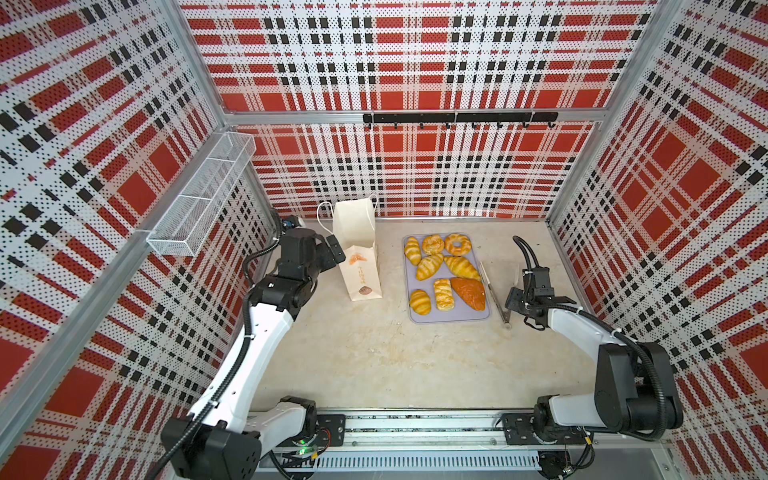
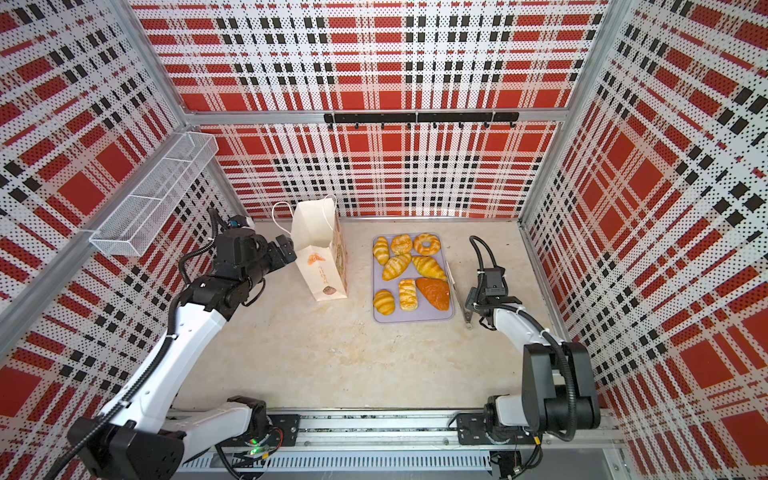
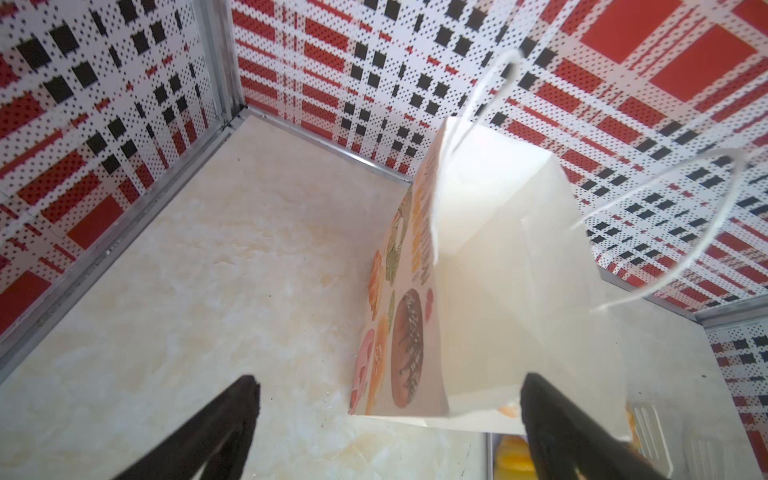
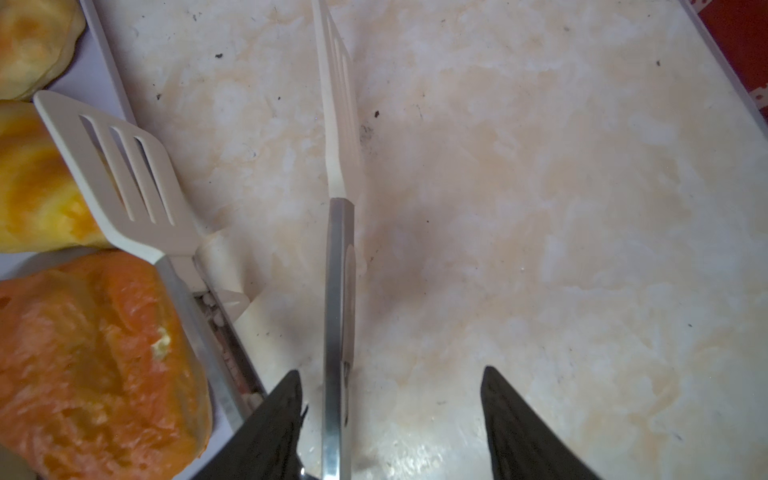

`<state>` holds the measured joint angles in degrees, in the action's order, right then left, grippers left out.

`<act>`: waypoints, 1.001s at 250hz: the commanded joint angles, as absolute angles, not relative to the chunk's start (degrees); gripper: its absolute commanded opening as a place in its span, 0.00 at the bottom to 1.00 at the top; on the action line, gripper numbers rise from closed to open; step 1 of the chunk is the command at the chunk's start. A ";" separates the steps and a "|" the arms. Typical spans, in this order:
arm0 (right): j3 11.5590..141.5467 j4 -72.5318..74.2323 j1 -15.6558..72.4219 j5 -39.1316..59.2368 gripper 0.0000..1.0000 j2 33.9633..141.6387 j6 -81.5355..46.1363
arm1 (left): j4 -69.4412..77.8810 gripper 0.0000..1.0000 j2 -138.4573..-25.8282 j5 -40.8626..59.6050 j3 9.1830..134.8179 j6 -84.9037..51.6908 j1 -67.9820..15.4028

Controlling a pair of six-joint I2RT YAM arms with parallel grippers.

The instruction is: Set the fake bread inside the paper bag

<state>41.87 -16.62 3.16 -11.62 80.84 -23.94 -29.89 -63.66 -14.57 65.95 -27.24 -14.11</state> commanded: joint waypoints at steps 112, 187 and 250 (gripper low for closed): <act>50.25 -18.27 3.18 -8.31 0.57 92.63 -25.22 | -22.87 0.99 -54.66 -34.99 58.37 -18.58 -33.39; 50.90 -18.78 3.17 -7.65 0.34 93.43 -27.06 | -21.08 0.99 -58.15 -35.94 59.02 -14.94 -39.82; 53.36 -22.28 3.21 -8.20 0.09 89.53 -25.92 | -19.87 1.00 -60.78 -35.42 60.51 -13.86 -42.66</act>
